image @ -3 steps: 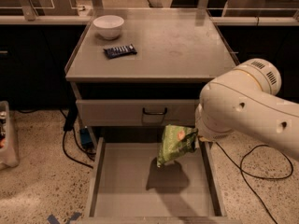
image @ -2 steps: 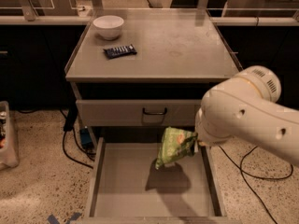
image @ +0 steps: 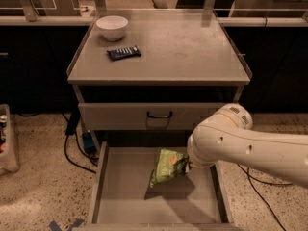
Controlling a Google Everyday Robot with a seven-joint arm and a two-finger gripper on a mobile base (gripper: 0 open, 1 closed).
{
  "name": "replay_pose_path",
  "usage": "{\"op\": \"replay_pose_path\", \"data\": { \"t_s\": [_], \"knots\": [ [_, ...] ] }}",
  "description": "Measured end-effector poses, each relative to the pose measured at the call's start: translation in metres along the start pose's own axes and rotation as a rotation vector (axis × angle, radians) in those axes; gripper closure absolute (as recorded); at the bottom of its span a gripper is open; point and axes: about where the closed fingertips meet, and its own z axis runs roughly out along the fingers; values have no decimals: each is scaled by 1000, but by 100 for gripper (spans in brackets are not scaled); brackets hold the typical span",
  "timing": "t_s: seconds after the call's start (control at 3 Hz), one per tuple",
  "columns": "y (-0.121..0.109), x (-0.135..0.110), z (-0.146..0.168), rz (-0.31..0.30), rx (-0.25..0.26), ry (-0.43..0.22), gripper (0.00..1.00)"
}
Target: Place green jalapeno chip bag into middle drawer
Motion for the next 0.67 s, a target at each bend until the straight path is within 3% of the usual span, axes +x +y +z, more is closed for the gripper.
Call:
{"op": "replay_pose_path", "data": {
  "t_s": [0.33, 0.67],
  "knots": [
    [-3, -39, 103, -36, -27, -79, 100],
    [-2, -39, 105, -36, -31, -80, 100]
  ]
}}
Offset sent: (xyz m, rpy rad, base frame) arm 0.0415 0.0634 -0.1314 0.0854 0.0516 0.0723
